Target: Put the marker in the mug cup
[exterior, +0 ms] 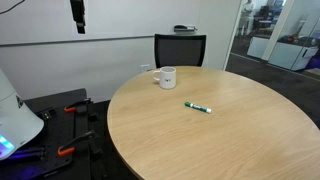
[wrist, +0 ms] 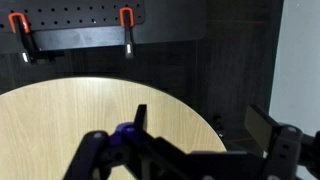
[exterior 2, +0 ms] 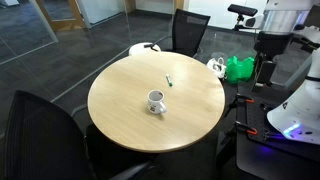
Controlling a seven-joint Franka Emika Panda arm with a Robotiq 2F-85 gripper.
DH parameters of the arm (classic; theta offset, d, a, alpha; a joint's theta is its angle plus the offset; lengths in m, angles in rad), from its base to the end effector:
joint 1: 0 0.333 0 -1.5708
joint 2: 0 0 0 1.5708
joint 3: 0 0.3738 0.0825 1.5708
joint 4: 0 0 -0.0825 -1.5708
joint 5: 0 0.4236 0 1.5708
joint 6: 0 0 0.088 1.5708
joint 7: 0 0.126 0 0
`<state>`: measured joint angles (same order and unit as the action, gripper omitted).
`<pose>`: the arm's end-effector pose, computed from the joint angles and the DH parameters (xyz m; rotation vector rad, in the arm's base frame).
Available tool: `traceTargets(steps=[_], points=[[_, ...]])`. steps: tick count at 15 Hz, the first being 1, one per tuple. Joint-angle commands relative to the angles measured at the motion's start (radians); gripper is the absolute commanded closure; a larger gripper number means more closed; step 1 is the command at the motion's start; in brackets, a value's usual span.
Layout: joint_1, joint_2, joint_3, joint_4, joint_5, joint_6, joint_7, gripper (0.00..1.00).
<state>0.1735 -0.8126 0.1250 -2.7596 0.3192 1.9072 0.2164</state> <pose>0.2749 0.1126 0.4417 -2.9436 0.1041 0.1274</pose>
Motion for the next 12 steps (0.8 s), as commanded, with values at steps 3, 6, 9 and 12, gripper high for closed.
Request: traceTargets(steps=[3,6,9,12], points=[[-0.013,-0.001,0.011,0.002,0.008,-0.005,-0.008,0.00],[-0.013,-0.001,0.011,0.002,0.008,-0.005,-0.008,0.00],[-0.041,-0.006,0.021,0.007,-0.001,0.030,0.028,0.00],[-0.087,-0.016,0.011,0.019,-0.014,0.066,0.056,0.00]])
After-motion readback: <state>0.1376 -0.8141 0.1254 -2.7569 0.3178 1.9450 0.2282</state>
